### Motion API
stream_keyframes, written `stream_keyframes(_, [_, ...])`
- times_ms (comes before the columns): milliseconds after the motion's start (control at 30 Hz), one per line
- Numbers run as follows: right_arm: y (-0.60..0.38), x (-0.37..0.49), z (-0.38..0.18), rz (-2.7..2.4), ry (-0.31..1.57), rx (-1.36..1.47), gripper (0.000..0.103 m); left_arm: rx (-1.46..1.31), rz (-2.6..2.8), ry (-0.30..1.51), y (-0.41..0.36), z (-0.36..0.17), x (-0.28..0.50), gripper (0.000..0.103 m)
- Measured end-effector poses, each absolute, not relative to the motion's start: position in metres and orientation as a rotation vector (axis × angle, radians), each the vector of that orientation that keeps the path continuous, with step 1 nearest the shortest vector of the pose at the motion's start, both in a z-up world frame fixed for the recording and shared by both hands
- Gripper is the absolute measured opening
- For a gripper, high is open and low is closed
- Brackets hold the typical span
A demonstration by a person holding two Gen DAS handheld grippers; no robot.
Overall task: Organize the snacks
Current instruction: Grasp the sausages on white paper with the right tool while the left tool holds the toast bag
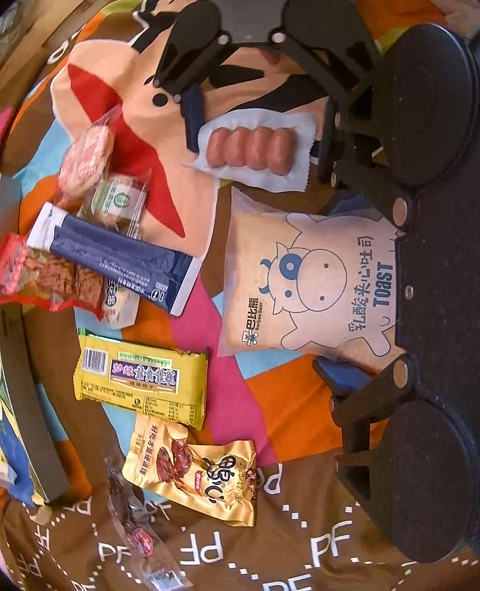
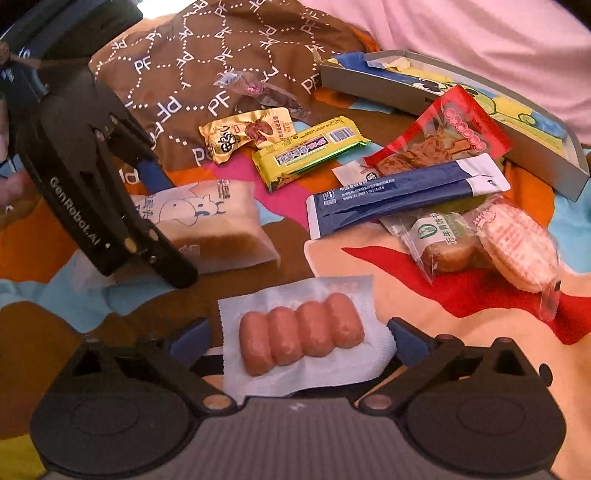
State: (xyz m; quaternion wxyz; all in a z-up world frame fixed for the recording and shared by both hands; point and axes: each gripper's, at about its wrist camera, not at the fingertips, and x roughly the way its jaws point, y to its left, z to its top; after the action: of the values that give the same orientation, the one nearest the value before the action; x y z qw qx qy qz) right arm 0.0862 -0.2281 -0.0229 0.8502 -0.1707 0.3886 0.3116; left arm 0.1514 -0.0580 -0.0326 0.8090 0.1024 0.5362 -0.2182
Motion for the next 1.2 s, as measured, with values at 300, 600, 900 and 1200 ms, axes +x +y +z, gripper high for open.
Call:
stream_keyframes(300, [-0.224, 0.077, -0.022, 0.629, 0.814, -0.376, 0.093, 0.185, -0.393, 1.133, -0.06, -0.032, 0.144, 0.075])
stream_keyframes(600, [-0.222, 0.07, -0.019, 0.618, 0.764, -0.402, 0.091, 0.149, -0.38, 1.095, -0.056, -0.031, 0.135, 0.073])
stream_keyframes(900, [-0.212, 0.057, -0.015, 0.551, 0.646, -0.512, 0.091, 0.124, -0.361, 1.058, -0.054, -0.027, 0.126, 0.07])
stream_keyframes(1200, [-0.219, 0.056, -0.006, 0.472, 0.524, -0.499, 0.091, 0.082, -0.371, 1.015, -0.054, -0.022, 0.12, 0.068])
